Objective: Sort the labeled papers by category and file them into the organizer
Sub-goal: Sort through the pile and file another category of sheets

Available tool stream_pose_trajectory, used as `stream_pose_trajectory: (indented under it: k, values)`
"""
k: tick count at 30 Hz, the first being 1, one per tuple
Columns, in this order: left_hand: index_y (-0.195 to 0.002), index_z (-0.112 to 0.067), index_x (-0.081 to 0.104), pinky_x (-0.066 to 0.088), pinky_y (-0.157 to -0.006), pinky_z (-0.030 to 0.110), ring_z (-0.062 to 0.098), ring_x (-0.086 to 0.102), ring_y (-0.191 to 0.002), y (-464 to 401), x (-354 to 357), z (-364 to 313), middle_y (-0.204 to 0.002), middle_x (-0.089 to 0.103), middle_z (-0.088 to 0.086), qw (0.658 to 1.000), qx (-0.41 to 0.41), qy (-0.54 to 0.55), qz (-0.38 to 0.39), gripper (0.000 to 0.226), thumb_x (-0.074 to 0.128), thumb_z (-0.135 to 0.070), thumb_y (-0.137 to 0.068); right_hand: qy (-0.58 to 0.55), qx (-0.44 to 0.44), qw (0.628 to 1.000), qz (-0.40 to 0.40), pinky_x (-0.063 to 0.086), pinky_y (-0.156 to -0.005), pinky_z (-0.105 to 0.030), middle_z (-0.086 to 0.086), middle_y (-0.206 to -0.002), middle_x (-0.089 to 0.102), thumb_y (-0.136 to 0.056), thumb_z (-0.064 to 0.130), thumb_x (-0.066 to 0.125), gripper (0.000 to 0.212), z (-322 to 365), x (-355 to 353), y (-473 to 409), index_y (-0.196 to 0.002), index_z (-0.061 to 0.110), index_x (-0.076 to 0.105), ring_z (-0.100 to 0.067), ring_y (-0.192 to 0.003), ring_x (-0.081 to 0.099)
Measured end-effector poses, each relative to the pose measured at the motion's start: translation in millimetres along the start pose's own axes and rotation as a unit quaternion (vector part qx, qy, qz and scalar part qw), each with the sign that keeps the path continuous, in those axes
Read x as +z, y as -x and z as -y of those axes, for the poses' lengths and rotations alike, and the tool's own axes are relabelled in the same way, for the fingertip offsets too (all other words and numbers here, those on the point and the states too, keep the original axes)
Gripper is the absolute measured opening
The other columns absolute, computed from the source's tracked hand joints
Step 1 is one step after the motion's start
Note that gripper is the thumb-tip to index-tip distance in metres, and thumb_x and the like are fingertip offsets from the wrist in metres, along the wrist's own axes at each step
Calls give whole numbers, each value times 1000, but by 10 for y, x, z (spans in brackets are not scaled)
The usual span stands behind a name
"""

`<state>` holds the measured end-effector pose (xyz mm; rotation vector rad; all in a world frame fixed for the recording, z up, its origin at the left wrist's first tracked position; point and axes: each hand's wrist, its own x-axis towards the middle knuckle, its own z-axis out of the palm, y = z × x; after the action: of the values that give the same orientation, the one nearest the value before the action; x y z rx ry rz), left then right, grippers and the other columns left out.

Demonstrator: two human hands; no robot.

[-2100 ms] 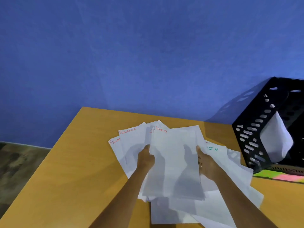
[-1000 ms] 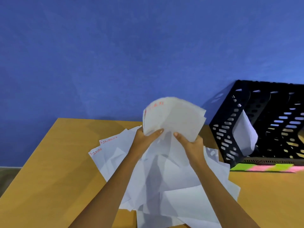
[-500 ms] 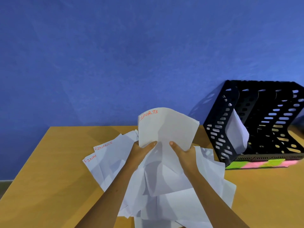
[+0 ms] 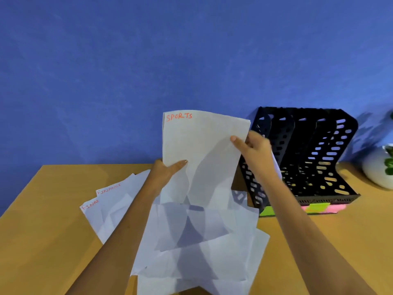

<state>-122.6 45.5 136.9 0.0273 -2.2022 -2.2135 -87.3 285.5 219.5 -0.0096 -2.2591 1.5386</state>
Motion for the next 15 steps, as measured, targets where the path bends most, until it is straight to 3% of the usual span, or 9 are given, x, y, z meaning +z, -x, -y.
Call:
stream_pose_trajectory:
  k: [2,3,6,7,10,12,13,15]
  values:
    - [-100,-31,65,47,-76,17,6,63,-96,7,125,-78,-97,68,-19,1000,-6,-11,4,33,82,-30,-71,74,-43,996,9,57,-66,-41,-25,-82,69,-87,31,66,38,161,-315,-166,-88,-6,64,-34,-73,67]
    - [-98,-31,66,47,-77,18,5,63,-95,24,227,-109,-96,68,-19,1000,-6,-13,4,32,82,-30,-71,112,-58,992,22,50,-59,-33,-27,-75,66,-86,32,66,41,239,-493,-221,-82,-8,62,-35,-64,62]
    - [-88,-38,66,47,-73,13,-4,63,-89,87,502,-228,-89,69,-26,1000,14,-10,1,25,83,-33,-70,177,-92,979,46,36,-45,-14,-12,-53,59,-86,29,67,38,428,-898,-281,-71,-5,62,-8,-42,47]
    - [-88,-38,66,48,-75,14,-4,65,-89,100,574,-263,-89,71,-25,1000,21,-8,1,24,82,-36,-69,191,-102,976,41,34,-42,-9,-6,-50,58,-86,28,67,38,478,-1003,-278,-67,-5,61,-6,-39,47]
    - [-83,-31,71,49,-79,24,6,70,-85,140,829,-314,-91,74,-15,999,23,13,32,23,78,-47,-68,208,-116,971,20,39,-44,-10,-4,-50,60,-86,27,66,36,581,-1387,-274,-66,-2,60,-4,-39,53]
    - [-75,-20,63,43,-71,28,18,58,-69,183,1019,-298,-76,63,-1,999,16,9,51,35,75,-52,-69,223,-121,967,4,40,-45,-11,-5,-52,62,-85,28,66,32,628,-1709,-296,-67,2,62,-4,-39,54]
    - [-72,-19,62,43,-66,27,17,51,-64,205,1113,-274,-69,55,0,998,12,7,58,32,73,-49,-74,228,-123,966,-3,41,-44,-11,-3,-53,62,-85,30,66,30,639,-1876,-309,-65,7,62,-2,-38,53]
    - [-67,-24,69,49,-57,21,7,55,-55,242,1344,-151,-59,60,-8,997,6,10,71,22,66,-34,-86,234,-128,964,-17,41,-42,-12,3,-50,62,-82,33,67,28,673,-2247,-305,-63,13,63,1,-35,52]
